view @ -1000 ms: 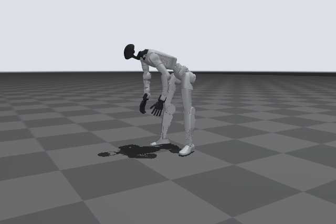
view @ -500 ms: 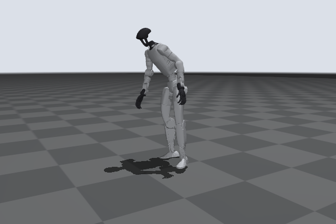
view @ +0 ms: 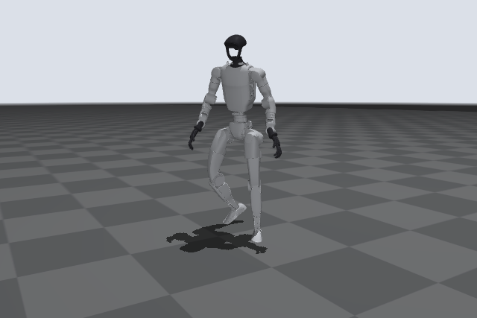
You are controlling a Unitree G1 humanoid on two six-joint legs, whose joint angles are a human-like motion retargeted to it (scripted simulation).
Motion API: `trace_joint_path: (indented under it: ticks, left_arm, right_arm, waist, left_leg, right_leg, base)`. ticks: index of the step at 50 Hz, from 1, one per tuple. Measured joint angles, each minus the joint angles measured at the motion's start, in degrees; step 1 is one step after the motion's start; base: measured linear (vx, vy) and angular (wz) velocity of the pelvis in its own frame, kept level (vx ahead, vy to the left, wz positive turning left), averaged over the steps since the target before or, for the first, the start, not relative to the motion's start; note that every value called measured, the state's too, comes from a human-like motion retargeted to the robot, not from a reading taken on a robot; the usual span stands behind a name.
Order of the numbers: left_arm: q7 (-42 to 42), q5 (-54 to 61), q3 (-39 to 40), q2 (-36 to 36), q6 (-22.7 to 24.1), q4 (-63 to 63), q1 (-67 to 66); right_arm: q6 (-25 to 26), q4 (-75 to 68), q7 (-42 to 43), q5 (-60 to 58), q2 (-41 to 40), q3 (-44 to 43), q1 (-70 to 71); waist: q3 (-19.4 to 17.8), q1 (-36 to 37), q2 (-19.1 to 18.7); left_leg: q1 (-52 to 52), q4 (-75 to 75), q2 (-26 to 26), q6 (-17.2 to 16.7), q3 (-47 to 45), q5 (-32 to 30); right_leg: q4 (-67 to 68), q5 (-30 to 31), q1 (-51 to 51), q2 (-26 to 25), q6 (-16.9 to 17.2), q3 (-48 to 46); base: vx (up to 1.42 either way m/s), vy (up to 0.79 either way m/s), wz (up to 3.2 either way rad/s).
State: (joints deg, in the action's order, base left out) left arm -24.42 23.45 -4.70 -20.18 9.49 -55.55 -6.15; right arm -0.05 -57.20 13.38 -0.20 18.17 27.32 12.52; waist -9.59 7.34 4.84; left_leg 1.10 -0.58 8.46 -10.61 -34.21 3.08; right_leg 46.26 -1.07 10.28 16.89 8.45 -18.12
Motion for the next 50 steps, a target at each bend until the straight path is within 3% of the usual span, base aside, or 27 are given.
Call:
trace_joint_path:
  ticks: [3, 7, 11, 13, 18, 20, 23, 26, 28, 30, 35, 40, 43, 46, 50]
  left_arm:
    - [0.0, 0.0, -1.2, -0.4, 1.3, 3.9, 3.3]
    - [3.1, 2.4, -3.2, -0.5, 2.6, 10.0, 5.9]
    - [6.6, 4.8, -5.0, -0.6, 4.8, 16.3, 4.6]
    - [7.5, 5.1, -5.2, -0.8, 5.8, 18.3, 3.8]
    - [6.8, 4.4, -4.2, 0.3, 6.2, 18.2, -0.8]
    - [5.5, 3.4, -3.0, 1.5, 5.2, 16.1, -3.5]
    - [4.0, 3.2, -1.9, 2.7, 2.4, 11.2, -7.3]
    - [4.0, 3.6, -1.7, 3.4, -0.8, 5.5, -10.4]
    - [5.1, 4.0, -1.6, 3.5, -2.4, 1.9, -11.5]
    - [6.3, 4.4, -1.0, 3.3, -3.1, -1.2, -11.7]
    - [6.1, 6.1, 1.6, 0.8, -2.6, -4.3, -8.9]
    - [4.3, 8.2, 3.9, -2.0, -0.7, -2.6, -3.5]
    - [3.7, 8.2, 4.0, -3.4, 1.1, 0.3, -1.7]
    - [3.1, 8.3, 3.7, -4.8, 2.6, 3.6, 0.5]
    - [3.4, 9.7, 3.6, -7.0, 2.9, 5.7, 4.1]
  right_arm:
    - [-0.4, 0.6, 0.1, 0.4, 0.6, 0.0, 0.4]
    - [-0.4, 1.1, -1.0, 0.9, 1.3, 0.5, 2.0]
    - [0.2, 1.4, -1.9, 0.0, 1.2, 0.7, 3.0]
    - [0.6, 1.6, -2.3, -0.7, 0.9, 0.5, 3.8]
    - [0.9, 1.7, -2.4, -0.9, 0.2, -0.4, 3.6]
    - [1.1, 0.7, -2.1, -0.2, -0.1, -0.3, 3.6]
    - [2.0, -1.5, -1.1, 1.0, -1.0, 0.1, 3.9]
    - [3.0, -3.6, -0.4, 1.9, -1.8, 0.7, 4.5]
    - [3.2, -4.5, 0.0, 2.6, -2.2, 1.0, 5.2]
    - [3.2, -4.8, 0.6, 3.2, -2.6, 1.1, 6.1]
    - [2.6, -2.9, 2.8, 5.7, -2.7, 1.3, 8.4]
    - [0.5, 0.4, 3.9, 6.5, -1.7, 3.1, 10.2]
    - [-0.6, 1.6, 3.6, 4.5, -1.0, 5.2, 10.6]
    - [-1.0, 2.6, 2.9, 2.0, 0.0, 6.8, 10.9]
    - [-1.1, 5.0, 2.9, 1.3, 0.6, 6.9, 9.8]
  waist:
    - [-1.0, -1.9, -0.4]
    - [-2.7, -5.5, -1.1]
    - [-4.3, -8.9, -0.1]
    - [-4.6, -8.8, -0.1]
    - [-2.8, -7.3, -0.7]
    - [-4.2, -6.6, -1.5]
    - [-5.1, -5.6, -0.7]
    - [-4.3, -5.6, 0.1]
    - [-2.9, -5.5, 0.0]
    - [-1.6, -4.4, -0.5]
    - [-2.1, 0.9, 0.7]
    - [-6.4, 4.6, -0.4]
    - [-8.8, 5.0, -2.8]
    - [-10.0, 4.1, -3.1]
    - [-13.4, 5.2, -2.6]
  left_leg:
    - [-0.8, 1.0, -0.4, -0.6, 4.1, 1.4]
    - [-2.8, 1.1, -1.6, -0.8, 9.1, 3.3]
    - [-7.3, 0.7, -4.1, -2.5, 13.3, 5.8]
    - [-9.1, 0.0, -3.5, -4.1, 13.8, 6.2]
    - [-13.1, 0.5, -3.4, -4.4, 14.7, 6.8]
    - [-17.3, 3.4, -1.7, -4.3, 14.4, 7.0]
    - [-17.2, 13.8, -2.5, 2.4, 14.4, 5.5]
    - [-9.5, 31.3, -1.7, 9.1, 15.2, 4.5]
    - [-1.8, 41.9, 0.0, 11.5, 15.6, 5.0]
    - [4.9, 48.0, 2.0, 11.8, 14.6, 6.4]
    - [11.4, 38.2, 2.9, 8.4, 3.7, 6.8]
    - [8.0, 2.9, -3.7, 1.0, -4.1, -5.6]
    - [9.5, -4.4, -3.0, -3.9, -1.8, -6.6]
    - [13.2, -4.4, -2.8, -4.4, 2.6, -5.6]
    - [9.4, -4.4, -0.1, -4.4, 3.0, -8.4]
  right_leg:
    - [-4.0, -1.0, 3.3, -1.2, -0.1, -1.8]
    - [-21.2, 1.9, 4.1, -2.6, -0.2, -6.3]
    - [-41.8, 7.3, 2.8, -4.1, 5.5, -3.3]
    - [-47.9, 8.3, 4.3, -6.8, 6.5, 1.1]
    - [-49.6, 9.3, 4.8, -8.8, 6.5, 7.0]
    - [-48.2, 10.2, 0.1, -9.0, 6.5, 6.8]
    - [-44.5, 9.4, -4.1, -5.3, 6.5, 7.2]
    - [-40.7, 5.9, -6.1, -2.3, 6.5, 7.0]
    - [-39.1, 3.9, -5.9, -2.2, 6.5, 6.1]
    - [-39.0, 2.9, -5.4, -3.4, 6.5, 5.6]
    - [-41.3, 1.9, -5.5, -5.6, 6.5, 6.0]
    - [-41.5, -0.7, -8.2, -7.7, 6.5, 6.0]
    - [-40.6, -3.2, -11.1, -10.3, 6.5, 5.3]
    - [-38.7, -4.9, -11.7, -11.3, 6.5, 3.7]
    - [-33.7, -5.2, -14.1, -13.1, 4.6, 5.3]
  base:
    - [0.37, 0.12, 1.31]
    - [0.39, 0.05, 1.26]
    - [0.5, -0.09, 1.09]
    - [0.48, -0.35, 0.36]
    - [0.61, -0.25, 0.2]
    - [0.79, -0.2, 0.0]
    - [0.7, -0.07, 0.09]
    - [0.59, -0.08, 0.37]
    - [0.49, -0.15, 0.4]
    - [0.43, -0.21, 0.03]
    - [0.37, -0.19, -0.3]
    - [0.38, -0.01, -0.16]
    - [0.42, 0.12, 0.04]
    - [0.39, 0.14, 0.31]
    - [0.5, 0.03, -0.28]
